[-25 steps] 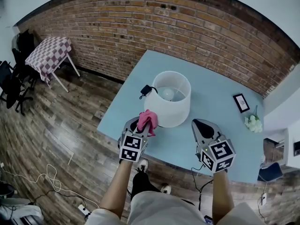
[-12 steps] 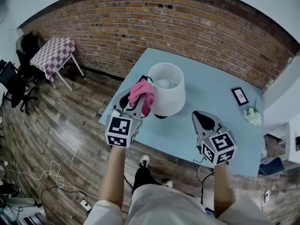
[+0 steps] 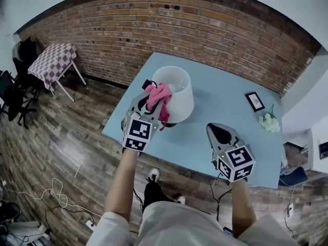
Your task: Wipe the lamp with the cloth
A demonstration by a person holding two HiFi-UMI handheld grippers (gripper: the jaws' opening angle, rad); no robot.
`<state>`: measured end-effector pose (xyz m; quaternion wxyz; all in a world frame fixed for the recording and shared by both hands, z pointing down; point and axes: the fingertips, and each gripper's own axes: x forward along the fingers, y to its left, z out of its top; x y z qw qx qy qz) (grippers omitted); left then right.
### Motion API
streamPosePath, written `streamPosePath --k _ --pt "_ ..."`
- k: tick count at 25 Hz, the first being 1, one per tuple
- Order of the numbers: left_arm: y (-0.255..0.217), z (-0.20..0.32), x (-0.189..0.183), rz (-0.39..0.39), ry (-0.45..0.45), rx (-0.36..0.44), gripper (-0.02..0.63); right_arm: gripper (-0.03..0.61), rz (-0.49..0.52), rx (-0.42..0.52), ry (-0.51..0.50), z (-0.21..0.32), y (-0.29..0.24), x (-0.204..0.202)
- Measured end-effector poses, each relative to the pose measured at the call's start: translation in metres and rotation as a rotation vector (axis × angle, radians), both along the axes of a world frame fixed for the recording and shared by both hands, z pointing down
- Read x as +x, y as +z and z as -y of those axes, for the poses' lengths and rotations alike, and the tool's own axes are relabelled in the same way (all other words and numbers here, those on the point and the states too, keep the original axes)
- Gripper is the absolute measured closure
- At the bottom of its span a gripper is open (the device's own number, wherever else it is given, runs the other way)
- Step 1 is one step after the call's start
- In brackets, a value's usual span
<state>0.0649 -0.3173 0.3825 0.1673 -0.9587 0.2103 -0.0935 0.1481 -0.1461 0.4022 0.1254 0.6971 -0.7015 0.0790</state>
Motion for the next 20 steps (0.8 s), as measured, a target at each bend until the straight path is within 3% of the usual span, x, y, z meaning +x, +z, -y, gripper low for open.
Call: streamPosePath --k 7,20 --pt "0.018 -0.006 0.001 0.022 0.0 -0.026 0.476 0.552 0.002 -0.015 0.018 -0.005 0.009 0.006" --pt "0.08 -0.027 0.001 0.129 0.032 -0.096 0.476 0.554 0.016 -0.028 0.017 -0.009 0.017 0.006"
